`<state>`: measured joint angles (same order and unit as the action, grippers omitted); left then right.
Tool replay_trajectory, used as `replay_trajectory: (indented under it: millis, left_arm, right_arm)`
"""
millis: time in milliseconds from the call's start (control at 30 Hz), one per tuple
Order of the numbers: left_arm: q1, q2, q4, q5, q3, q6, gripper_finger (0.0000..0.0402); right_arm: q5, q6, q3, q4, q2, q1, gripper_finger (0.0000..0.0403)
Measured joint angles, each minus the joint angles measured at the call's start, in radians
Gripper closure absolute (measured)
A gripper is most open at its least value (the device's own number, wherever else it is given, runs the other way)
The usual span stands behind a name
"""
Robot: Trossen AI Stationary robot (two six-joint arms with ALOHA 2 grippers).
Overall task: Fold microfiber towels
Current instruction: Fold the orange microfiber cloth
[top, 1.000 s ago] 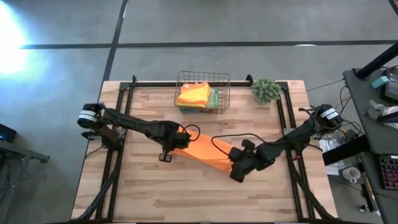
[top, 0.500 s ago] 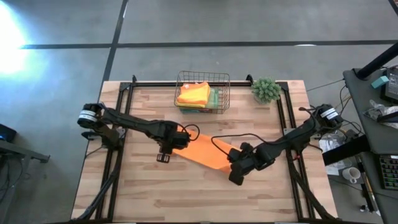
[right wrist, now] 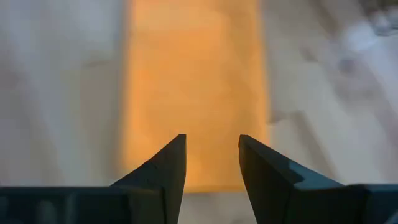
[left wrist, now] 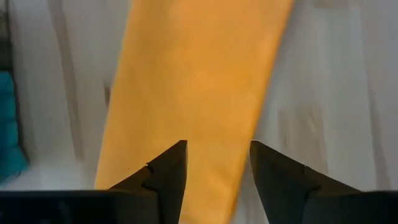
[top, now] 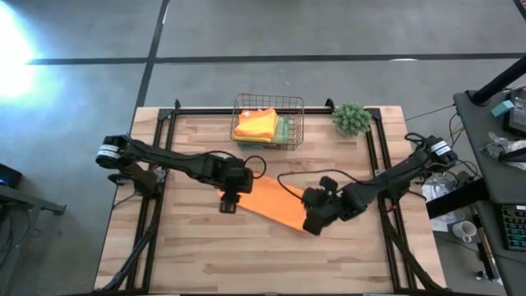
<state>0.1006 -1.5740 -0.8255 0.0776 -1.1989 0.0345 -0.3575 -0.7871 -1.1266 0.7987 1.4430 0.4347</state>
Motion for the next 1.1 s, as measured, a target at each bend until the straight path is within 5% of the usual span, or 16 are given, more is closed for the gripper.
replay_trajectory:
  millis: [467,1100]
  left_arm:
    - [-0.056,0.000,0.399,-0.044,0.342,-0.186,0.0242]
    - [-0.117,0.002,0.502,0.021,0.451,-0.097,0.0242]
  right_arm:
    - [0.074,0.020,0.199,-0.201,0.024,-0.136,0.0302]
    - [0.280,-0.131,0.176,-0.385,0.237,-0.130,0.0393]
